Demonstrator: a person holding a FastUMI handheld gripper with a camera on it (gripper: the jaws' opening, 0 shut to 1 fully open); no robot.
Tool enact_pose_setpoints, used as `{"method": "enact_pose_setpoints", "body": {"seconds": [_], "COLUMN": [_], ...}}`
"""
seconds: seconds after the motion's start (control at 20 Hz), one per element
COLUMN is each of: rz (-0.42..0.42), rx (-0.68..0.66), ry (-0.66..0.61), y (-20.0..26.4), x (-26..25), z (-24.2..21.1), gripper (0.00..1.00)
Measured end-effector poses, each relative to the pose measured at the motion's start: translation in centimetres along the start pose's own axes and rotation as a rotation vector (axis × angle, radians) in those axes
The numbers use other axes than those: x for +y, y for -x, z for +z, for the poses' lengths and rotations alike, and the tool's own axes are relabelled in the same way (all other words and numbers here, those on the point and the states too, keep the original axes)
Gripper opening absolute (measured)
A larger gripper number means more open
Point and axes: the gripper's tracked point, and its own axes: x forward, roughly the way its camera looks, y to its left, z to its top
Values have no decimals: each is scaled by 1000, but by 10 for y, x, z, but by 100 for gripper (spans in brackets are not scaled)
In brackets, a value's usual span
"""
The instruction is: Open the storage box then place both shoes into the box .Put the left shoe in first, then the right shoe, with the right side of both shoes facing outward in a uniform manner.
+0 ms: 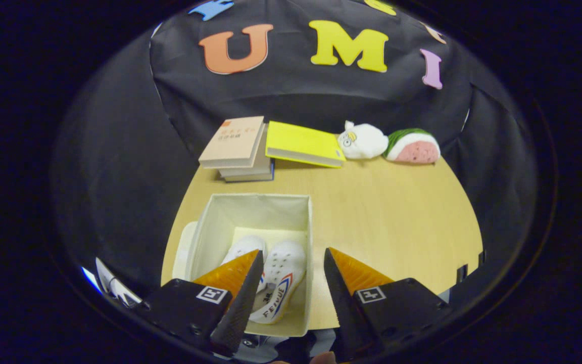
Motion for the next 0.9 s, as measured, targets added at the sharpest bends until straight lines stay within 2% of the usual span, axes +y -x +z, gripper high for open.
{"method": "enact_pose_setpoints", "body": {"seconds": [0.2,0.35,0.4,0.5,0.9], "rz": [6,-25,-35,-60,-123], "rx": [-246,-405,-447,-505,-599], "ry": [36,36,37,43,-28], "y": [38,61,68,83,128], "x": [-30,-62,-71,-92,-155], "z": [31,43,46,45,18], "gripper": [78,78,86,100,100]}}
